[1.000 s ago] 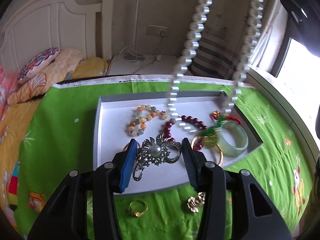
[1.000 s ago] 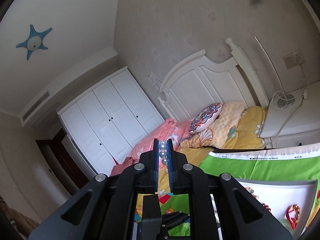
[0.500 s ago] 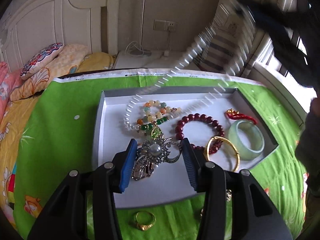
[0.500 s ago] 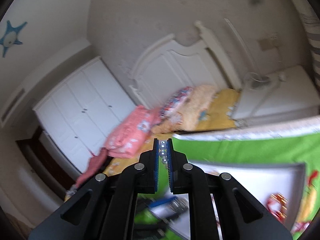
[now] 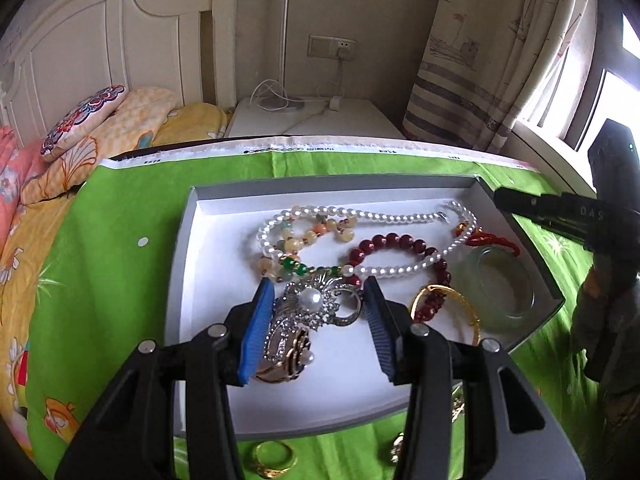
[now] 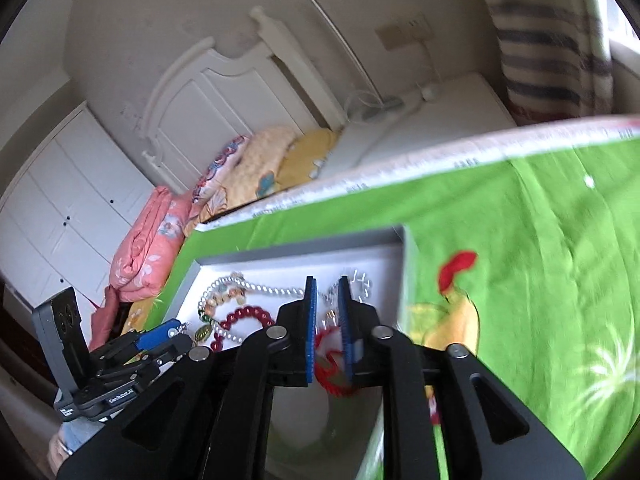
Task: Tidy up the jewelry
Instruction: 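Lower the necklace into the box with the right tool while the left releases the brooch there, then withdraw the left tool while the right reaches the gold safety-pin brooch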
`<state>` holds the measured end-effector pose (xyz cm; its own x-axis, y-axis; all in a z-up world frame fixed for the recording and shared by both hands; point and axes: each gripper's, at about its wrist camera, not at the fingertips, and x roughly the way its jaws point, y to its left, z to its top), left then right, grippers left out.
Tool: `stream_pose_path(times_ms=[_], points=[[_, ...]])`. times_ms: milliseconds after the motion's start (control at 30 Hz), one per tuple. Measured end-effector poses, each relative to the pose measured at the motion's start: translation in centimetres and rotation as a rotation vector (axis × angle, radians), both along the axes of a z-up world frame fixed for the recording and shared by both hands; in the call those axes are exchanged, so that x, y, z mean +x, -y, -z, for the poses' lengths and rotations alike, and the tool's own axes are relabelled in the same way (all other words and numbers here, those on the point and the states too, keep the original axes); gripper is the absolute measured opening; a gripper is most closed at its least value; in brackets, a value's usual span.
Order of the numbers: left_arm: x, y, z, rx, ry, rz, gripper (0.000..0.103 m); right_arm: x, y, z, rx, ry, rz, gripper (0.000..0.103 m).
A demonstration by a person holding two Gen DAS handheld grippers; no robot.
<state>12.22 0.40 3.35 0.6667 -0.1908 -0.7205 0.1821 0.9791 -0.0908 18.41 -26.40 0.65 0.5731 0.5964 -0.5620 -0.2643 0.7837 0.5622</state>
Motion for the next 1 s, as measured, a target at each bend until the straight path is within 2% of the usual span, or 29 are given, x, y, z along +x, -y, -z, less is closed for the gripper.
stream_pose_path(times_ms=[100,133,200,233,300,367,400,433,500,600,667,767,867,900,933,1000], points=[[0.0,0.7,-0.3,-0.004,0.005,0.009,0.045,-1.1,0.5,-0.1,0.038,-0.009,0.005,0.021],[-0.1,1.1,-0.4,0.0,0.01,0.014,0.045,-1.5,0.6,-0.3,0.041,-0.002,0.002,0.025],[0.0,1.8,-0.5,0.033,0.011,0.006,0.045,-2.5,0.8,-0.7,0.049,0.011,-0.01,0.059],[0.2,1.8,-0.4,0.042,0.006,0.0,0.046,-3.2,0.8,-1.0,0.061,0.025,-0.019,0.088],[0.7,1.6,0.2,0.051,-0.019,-0.021,0.046,-4.7,0.8,-2.0,0.094,0.075,-0.039,0.09],[0.6,1.2,0.3,0.044,-0.009,-0.038,0.061,-6.3,0.4,-3.0,0.089,0.106,-0.07,0.09],[0.6,1.0,0.4,0.039,-0.011,-0.039,0.074,-7.0,0.3,-3.5,0.088,0.124,-0.075,0.09],[0.4,0.9,0.4,0.029,-0.008,-0.039,0.081,-7.5,0.2,-3.8,0.094,0.133,-0.08,0.09],[-0.3,0.7,0.2,0.041,0.007,-0.044,0.089,-8.9,0.3,-4.3,0.114,0.15,-0.078,0.091],[-1.7,0.2,-0.6,0.056,0.036,-0.059,0.095,-10.8,0.6,-5.1,0.109,0.187,-0.052,0.092],[-3.6,-0.9,-1.8,0.049,0.087,-0.114,0.098,-12.7,0.7,-6.4,0.069,0.238,-0.027,0.092],[-7.1,-3.1,-3.0,0.012,0.162,-0.203,0.101,-16.9,0.5,-9.2,-0.004,0.386,0.025,0.098],[-9.9,-4.4,-2.6,0.032,0.155,-0.25,0.101,-21.4,0.4,-10.4,-0.054,0.565,0.103,0.098],[-10.5,-4.8,-2.4,0.037,0.148,-0.255,0.101,-22.1,0.3,-10.0,-0.067,0.569,0.121,0.098],[-11.5,-5.1,-1.9,0.047,0.135,-0.259,0.101,-22.1,0.1,-9.4,-0.08,0.528,0.122,0.098],[-12.8,-5.3,-1.3,0.059,0.12,-0.254,0.101,-21.6,-0.7,-7.3,-0.114,0.377,0.11,0.098]])
